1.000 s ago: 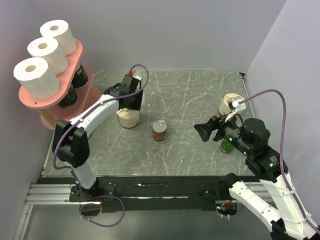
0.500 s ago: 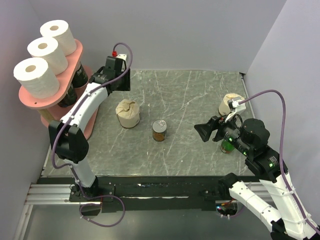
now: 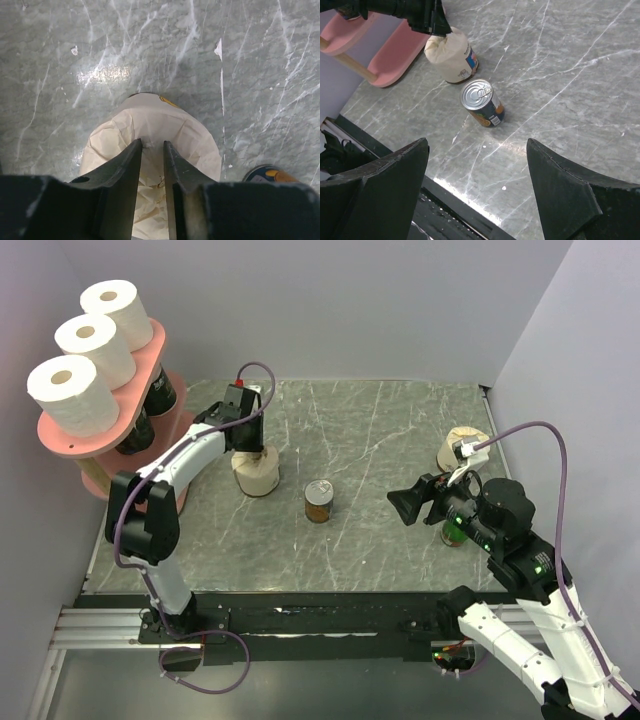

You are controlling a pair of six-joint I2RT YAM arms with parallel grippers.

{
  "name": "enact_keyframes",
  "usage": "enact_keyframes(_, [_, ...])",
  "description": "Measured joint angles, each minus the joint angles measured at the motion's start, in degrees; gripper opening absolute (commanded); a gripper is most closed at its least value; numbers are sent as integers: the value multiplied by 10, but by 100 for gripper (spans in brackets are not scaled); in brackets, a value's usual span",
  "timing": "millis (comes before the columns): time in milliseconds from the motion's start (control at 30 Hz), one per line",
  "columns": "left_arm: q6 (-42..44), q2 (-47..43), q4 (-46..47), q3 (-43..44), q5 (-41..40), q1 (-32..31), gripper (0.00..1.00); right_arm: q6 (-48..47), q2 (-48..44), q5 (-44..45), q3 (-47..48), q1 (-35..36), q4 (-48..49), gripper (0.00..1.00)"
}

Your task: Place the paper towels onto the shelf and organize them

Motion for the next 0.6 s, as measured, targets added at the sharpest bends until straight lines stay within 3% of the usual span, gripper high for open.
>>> enact_keyframes(267, [-3, -2, -32, 27, -28, -4, 46, 0, 0, 0, -1, 0, 0, 86])
enact_keyframes(433, [3, -5, -55, 84, -40, -13, 47, 1, -4, 2, -1, 0, 0, 86])
enact_keyframes(600, [11, -30, -63, 102, -43, -69, 45, 1, -7, 2, -1, 0, -1, 86])
